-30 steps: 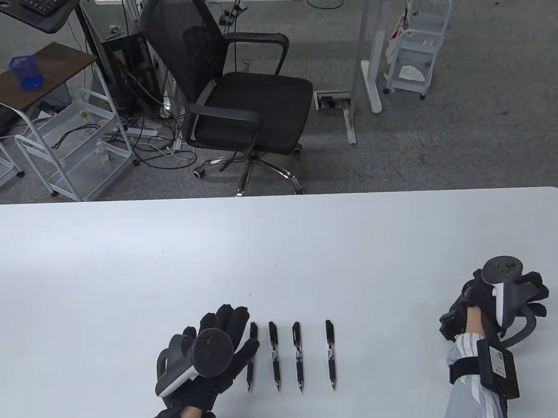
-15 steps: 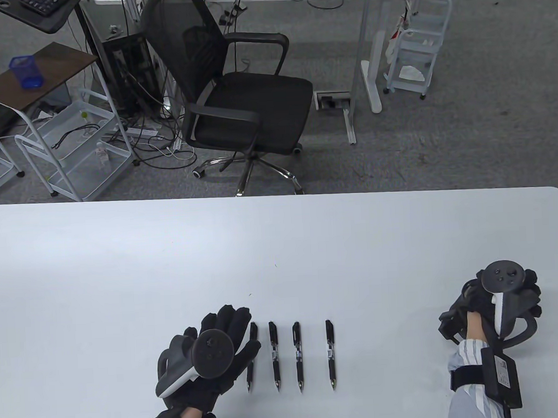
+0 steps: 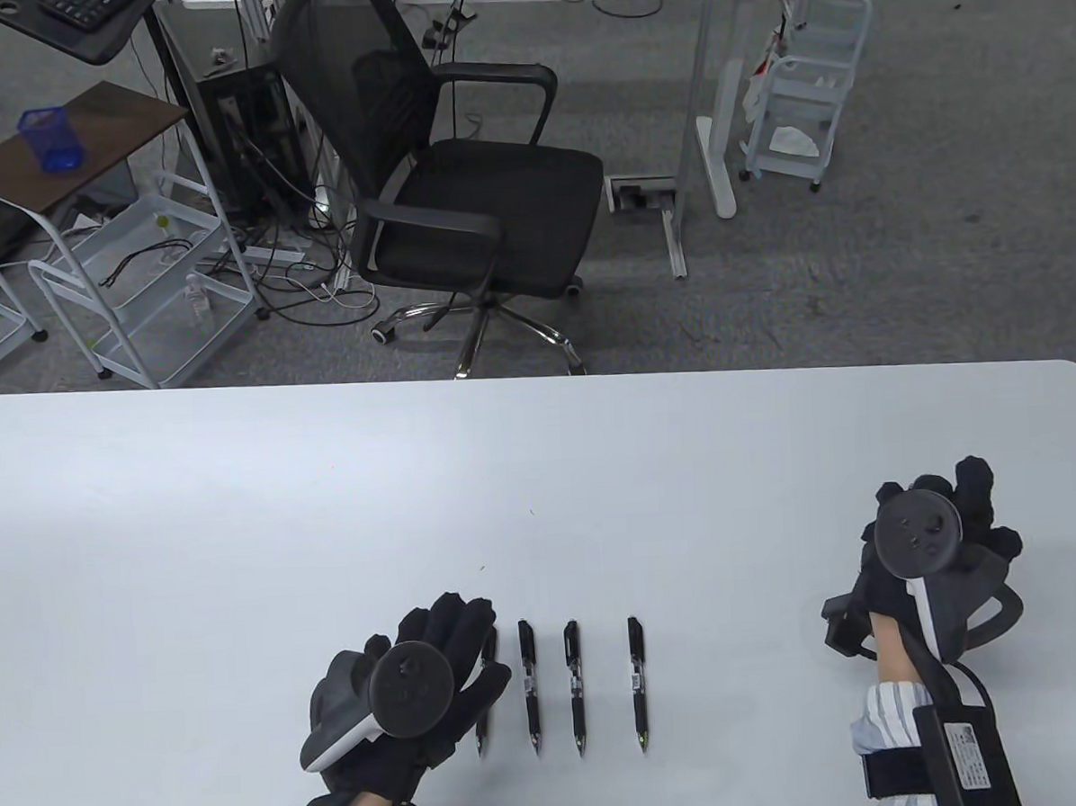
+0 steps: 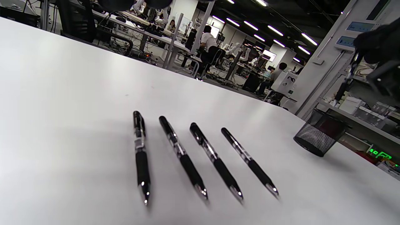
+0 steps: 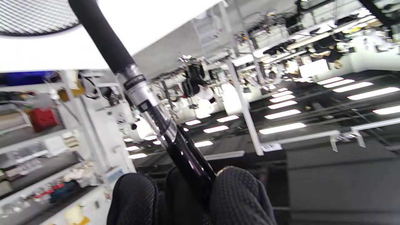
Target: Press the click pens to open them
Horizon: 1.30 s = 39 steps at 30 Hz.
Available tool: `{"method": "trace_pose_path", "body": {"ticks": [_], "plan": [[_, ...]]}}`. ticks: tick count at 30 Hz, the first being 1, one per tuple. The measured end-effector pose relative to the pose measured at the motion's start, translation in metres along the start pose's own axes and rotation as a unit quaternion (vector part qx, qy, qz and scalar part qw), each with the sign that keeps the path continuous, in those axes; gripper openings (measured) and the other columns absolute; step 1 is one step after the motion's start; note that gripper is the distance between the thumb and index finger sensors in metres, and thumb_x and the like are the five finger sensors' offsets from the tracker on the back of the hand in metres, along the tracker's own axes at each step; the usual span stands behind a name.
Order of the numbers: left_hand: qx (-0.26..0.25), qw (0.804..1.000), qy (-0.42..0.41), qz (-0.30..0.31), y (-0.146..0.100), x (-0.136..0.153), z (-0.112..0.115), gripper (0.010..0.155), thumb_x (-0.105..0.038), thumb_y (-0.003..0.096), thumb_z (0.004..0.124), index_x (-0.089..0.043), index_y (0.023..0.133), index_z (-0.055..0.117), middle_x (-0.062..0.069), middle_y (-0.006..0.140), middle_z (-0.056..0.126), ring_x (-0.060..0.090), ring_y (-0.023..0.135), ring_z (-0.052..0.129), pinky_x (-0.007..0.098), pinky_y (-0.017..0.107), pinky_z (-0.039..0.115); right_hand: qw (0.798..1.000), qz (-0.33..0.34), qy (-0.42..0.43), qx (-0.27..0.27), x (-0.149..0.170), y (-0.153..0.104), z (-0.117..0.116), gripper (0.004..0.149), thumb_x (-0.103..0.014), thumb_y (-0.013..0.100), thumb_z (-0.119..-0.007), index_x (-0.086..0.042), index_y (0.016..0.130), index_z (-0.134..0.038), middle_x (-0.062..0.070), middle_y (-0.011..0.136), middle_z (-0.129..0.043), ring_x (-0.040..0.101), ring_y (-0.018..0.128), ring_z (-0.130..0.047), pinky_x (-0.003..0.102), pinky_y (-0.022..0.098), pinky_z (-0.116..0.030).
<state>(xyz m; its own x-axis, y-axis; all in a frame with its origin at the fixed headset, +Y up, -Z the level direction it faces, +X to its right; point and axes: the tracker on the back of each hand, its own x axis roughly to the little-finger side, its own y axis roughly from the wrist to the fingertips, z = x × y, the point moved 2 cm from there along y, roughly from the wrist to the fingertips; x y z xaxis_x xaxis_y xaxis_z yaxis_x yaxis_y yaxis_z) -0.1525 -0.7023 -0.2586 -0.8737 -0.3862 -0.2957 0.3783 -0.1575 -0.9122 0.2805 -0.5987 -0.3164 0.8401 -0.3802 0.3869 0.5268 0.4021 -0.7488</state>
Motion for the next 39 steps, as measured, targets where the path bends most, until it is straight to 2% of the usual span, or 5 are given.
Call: {"method": "trace_pose_path", "body": {"ticks": [11,21,29,35,39], "plan": [[-0.011,1.000,-0.006,0.018,-0.007,-0.007,-0.005,0.067,-0.058,0.0720,0.046,-0.024,0.127,0.028,0.022,0.132,0.030,0.058,0.116,0.038,0.080,0.076,0.033,0.964,0.101,0.237,-0.066,-0.063,-0.061,0.038,0.047,-0.023,0.060,-0.079,0.013,0.090,-0.080,0.037,0.106,-0.064,0.034,0.071,-0.097,0.071,0.069,-0.054],[-0.016,1.000,-0.006,0.020,-0.009,-0.008,-0.007,0.067,-0.058,0.0720,0.046,-0.025,0.127,0.027,0.022,0.132,0.030,0.057,0.117,0.038,0.080,0.076,0.033,0.853,0.107,0.464,-0.215,-0.088,-0.111,-0.017,0.051,-0.019,0.058,-0.083,0.018,0.093,-0.079,0.042,0.106,-0.061,0.031,0.068,-0.098,0.065,0.065,-0.062],[-0.021,1.000,0.000,0.011,-0.008,-0.007,-0.008,0.067,-0.058,0.0720,0.046,-0.025,0.127,0.027,0.022,0.132,0.030,0.058,0.116,0.038,0.081,0.074,0.031,0.863,0.086,0.447,-0.220,-0.089,-0.131,-0.049,0.068,-0.020,0.054,-0.090,0.024,0.101,-0.068,0.050,0.108,-0.048,0.029,0.070,-0.095,0.062,0.064,-0.064],[-0.021,1.000,0.006,0.009,-0.009,-0.008,-0.008,0.067,-0.058,0.0720,0.046,-0.024,0.127,0.028,0.022,0.132,0.030,0.058,0.116,0.038,0.081,0.075,0.032,0.787,0.038,0.525,-0.322,-0.079,-0.132,-0.070,0.056,-0.012,0.055,-0.087,0.023,0.098,-0.074,0.052,0.109,-0.041,0.033,0.075,-0.087,0.063,0.063,-0.062],[-0.021,1.000,0.009,0.008,-0.009,-0.008,-0.007,0.067,-0.058,0.0720,0.047,-0.024,0.127,0.028,0.022,0.132,0.030,0.058,0.116,0.038,0.081,0.075,0.032,0.771,0.024,0.539,-0.338,-0.073,-0.134,-0.083,0.047,-0.013,0.057,-0.085,0.013,0.096,-0.080,0.046,0.111,-0.046,0.033,0.077,-0.084,0.062,0.064,-0.060]]}}
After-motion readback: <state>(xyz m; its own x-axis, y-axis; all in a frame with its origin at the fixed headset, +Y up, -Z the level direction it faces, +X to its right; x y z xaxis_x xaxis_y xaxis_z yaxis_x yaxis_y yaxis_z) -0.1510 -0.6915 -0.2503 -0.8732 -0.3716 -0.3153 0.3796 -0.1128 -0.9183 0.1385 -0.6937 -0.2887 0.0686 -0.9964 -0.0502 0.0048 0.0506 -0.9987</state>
